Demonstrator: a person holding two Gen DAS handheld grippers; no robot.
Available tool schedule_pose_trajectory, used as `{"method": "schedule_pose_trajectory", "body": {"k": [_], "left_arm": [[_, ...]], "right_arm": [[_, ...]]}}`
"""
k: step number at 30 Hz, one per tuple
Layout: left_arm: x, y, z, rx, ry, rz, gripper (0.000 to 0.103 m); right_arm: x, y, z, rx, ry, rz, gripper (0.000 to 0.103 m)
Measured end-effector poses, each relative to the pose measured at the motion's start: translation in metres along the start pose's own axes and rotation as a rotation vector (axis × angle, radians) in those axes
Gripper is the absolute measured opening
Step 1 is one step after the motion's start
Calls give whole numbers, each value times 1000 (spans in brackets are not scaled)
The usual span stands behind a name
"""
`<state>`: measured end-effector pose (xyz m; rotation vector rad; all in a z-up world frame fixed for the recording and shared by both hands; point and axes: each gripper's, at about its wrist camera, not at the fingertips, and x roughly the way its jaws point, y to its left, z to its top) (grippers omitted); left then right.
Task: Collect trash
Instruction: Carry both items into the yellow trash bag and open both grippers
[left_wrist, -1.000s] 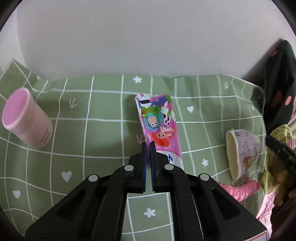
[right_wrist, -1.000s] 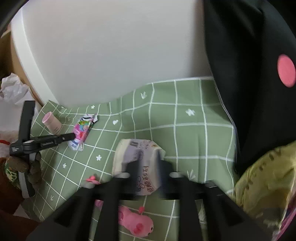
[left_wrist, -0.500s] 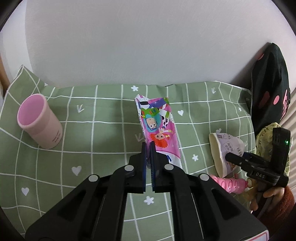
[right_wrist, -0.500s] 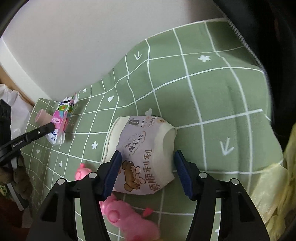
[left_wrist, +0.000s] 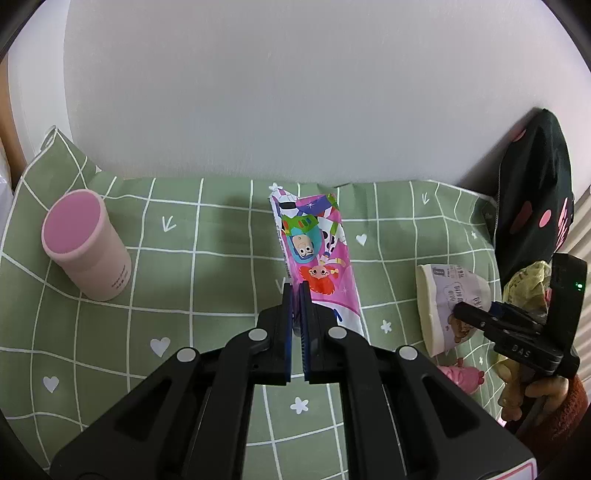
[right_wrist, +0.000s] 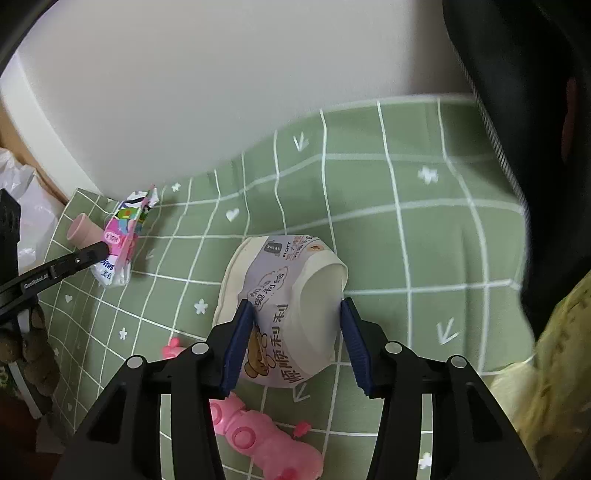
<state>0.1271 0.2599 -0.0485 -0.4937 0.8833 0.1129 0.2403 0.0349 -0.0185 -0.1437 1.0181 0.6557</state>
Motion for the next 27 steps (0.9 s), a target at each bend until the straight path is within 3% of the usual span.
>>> {"method": "schedule_pose_trajectory", "body": {"k": [13,20,27], "left_arm": [[-33,-31,18,53,-97,-40,4],[-54,-78,27,155,-160,-78,4],[-59,-138,30,290,-168,-171,4]], "right_arm": [[-68,-2,14,-31,-150,-83,46],[-122,-13,10,-16,-263,-152,46],[-167,-34,-5,18,-332,-237,46]]}}
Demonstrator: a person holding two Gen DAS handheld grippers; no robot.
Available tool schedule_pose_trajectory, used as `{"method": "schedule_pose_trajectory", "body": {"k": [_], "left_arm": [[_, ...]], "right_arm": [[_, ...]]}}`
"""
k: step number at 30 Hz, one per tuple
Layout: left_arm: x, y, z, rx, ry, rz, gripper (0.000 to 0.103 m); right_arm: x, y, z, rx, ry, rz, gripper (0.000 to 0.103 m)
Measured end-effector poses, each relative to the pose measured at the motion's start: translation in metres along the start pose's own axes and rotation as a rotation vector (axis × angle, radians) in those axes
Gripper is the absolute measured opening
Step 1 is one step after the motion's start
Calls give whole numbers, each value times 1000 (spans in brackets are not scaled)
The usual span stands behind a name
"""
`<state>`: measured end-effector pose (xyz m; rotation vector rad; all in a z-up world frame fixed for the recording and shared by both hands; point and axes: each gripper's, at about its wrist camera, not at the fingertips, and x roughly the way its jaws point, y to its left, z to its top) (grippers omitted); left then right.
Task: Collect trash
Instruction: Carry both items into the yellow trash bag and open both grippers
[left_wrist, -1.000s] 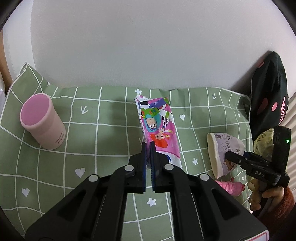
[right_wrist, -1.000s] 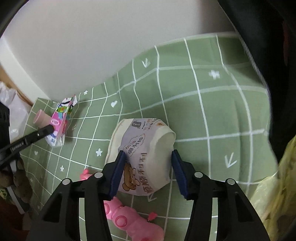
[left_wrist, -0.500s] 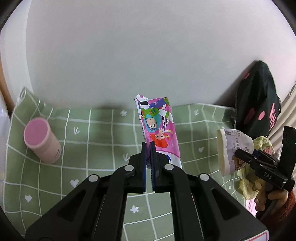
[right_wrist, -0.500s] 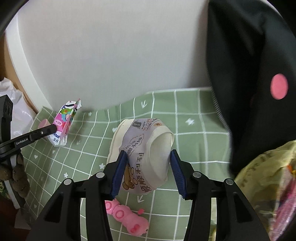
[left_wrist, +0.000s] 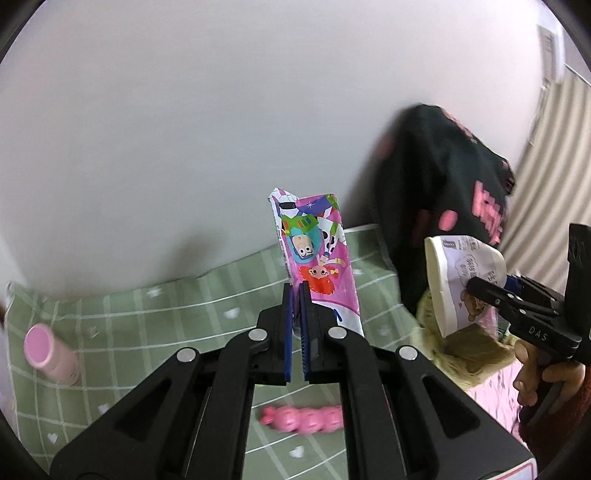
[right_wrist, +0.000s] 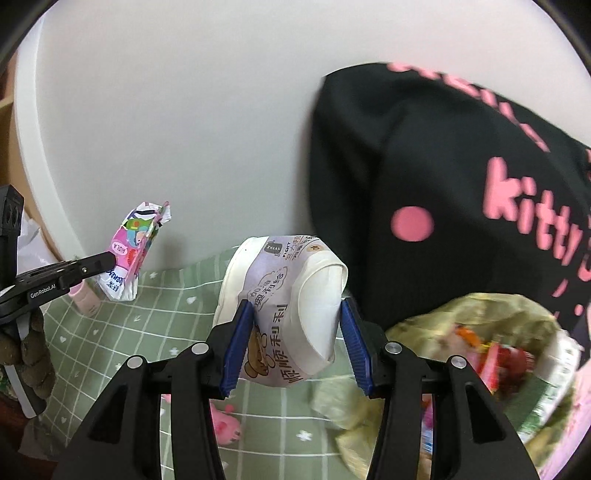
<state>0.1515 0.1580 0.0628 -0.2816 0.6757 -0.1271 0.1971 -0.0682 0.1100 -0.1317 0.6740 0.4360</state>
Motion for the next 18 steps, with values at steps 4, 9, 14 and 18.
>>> {"method": "schedule_pose_trajectory", "body": {"k": [4,9,14,18], "left_arm": [[10,-33,7,49,11,-81,4],[21,-80,13,119,22,-182,4],[33,-140,17,228,43,-280,4],[43,-182,16,293,79,-353,4]], "right_arm": [[-23,-28,-6,41,-28,-62,46],[-55,-65,-16,97,-68,-148,46],[-97,-108,-23,127,-116,-272,46],[-126,-147,-35,197,-150,-346,46]]}}
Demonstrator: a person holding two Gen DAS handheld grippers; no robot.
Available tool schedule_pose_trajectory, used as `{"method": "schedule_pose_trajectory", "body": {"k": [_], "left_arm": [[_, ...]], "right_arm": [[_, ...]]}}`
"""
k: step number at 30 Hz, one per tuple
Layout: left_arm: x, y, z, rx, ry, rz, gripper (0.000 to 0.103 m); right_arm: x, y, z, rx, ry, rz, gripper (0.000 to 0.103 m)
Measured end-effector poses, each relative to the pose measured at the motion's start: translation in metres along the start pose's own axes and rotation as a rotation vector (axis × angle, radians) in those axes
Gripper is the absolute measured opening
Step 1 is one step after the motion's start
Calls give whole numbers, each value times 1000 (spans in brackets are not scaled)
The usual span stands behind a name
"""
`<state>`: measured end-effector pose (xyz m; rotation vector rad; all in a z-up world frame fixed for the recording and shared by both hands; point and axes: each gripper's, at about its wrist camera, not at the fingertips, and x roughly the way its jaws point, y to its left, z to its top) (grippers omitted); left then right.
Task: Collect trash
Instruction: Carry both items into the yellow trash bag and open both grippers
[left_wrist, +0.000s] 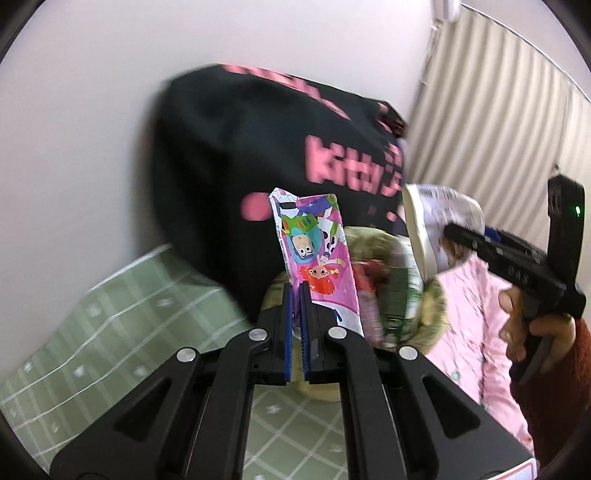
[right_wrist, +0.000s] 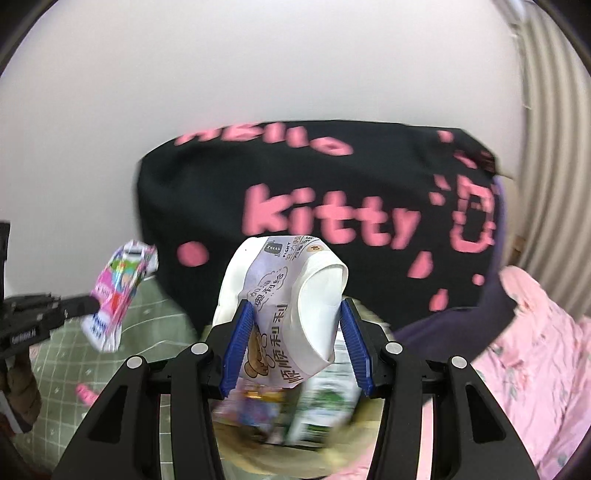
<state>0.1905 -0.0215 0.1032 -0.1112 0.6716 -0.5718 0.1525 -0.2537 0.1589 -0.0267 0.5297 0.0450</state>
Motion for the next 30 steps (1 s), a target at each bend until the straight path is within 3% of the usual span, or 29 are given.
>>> {"method": "schedule_pose_trajectory", "body": {"k": [6,10,20,30], "left_arm": [[52,-48,9,76,90,-78,4],[94,-69,4,132,176,-55,4],[139,-48,-2,71,245,3,4],[155,-49,-1,54,252,10,4]], "right_arm": [[-7,-47,-8,51,19,-32,46],[12,-52,-14,13,77,-9,46],[118,-32,-31,-97,300,104,46],[127,-32,-41,-161,346,130,46]]}}
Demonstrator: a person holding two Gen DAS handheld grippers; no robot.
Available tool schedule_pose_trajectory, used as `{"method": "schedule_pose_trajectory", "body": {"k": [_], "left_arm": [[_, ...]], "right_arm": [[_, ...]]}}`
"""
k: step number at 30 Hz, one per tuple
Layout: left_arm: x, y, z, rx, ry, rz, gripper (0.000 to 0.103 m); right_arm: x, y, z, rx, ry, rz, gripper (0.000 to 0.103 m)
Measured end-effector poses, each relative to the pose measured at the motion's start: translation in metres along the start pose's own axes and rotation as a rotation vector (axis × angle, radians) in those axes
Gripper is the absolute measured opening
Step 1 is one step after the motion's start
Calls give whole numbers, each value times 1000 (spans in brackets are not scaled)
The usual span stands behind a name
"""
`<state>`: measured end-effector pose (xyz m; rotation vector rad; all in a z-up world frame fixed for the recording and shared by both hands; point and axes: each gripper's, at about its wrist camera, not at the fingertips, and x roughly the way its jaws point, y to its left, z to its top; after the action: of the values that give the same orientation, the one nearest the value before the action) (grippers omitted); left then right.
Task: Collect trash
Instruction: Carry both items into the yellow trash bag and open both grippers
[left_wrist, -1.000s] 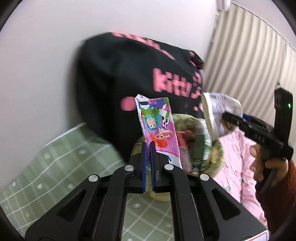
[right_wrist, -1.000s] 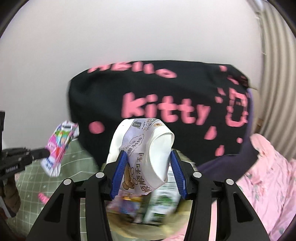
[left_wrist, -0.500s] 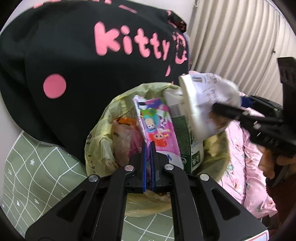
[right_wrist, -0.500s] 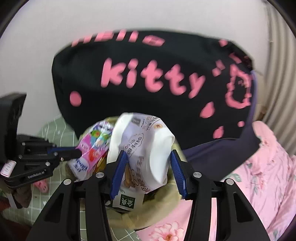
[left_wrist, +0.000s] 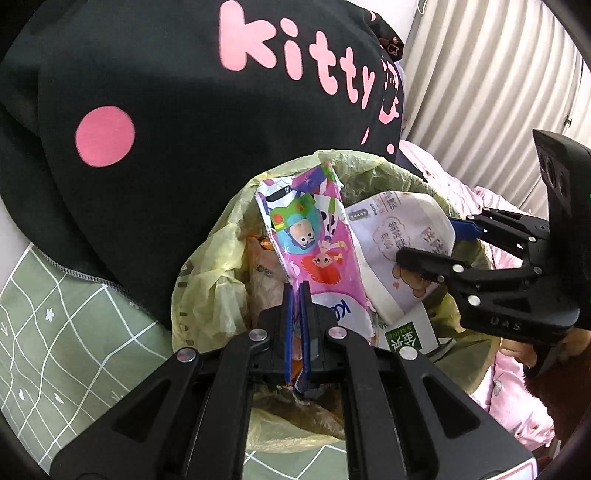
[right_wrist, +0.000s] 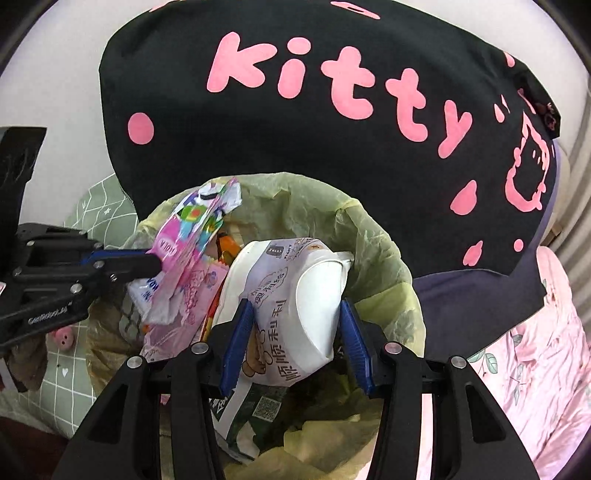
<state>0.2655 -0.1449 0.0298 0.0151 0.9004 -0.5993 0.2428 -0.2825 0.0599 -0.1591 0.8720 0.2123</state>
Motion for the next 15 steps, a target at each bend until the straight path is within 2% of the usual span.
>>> {"method": "schedule_pose_trajectory", "body": {"k": [3,7,15], "left_arm": [[1,-3,2,-5,2,3,4],[-6,-5,3,-35,-1,-30,4],[-3,-10,2,-48,22,21,4]], "right_arm": [[-7,-6,-4,15,-8,3,46],[-15,-14,-6,20,-27,26,46],[-13,-17,-10,-11,-49,63,46]]}}
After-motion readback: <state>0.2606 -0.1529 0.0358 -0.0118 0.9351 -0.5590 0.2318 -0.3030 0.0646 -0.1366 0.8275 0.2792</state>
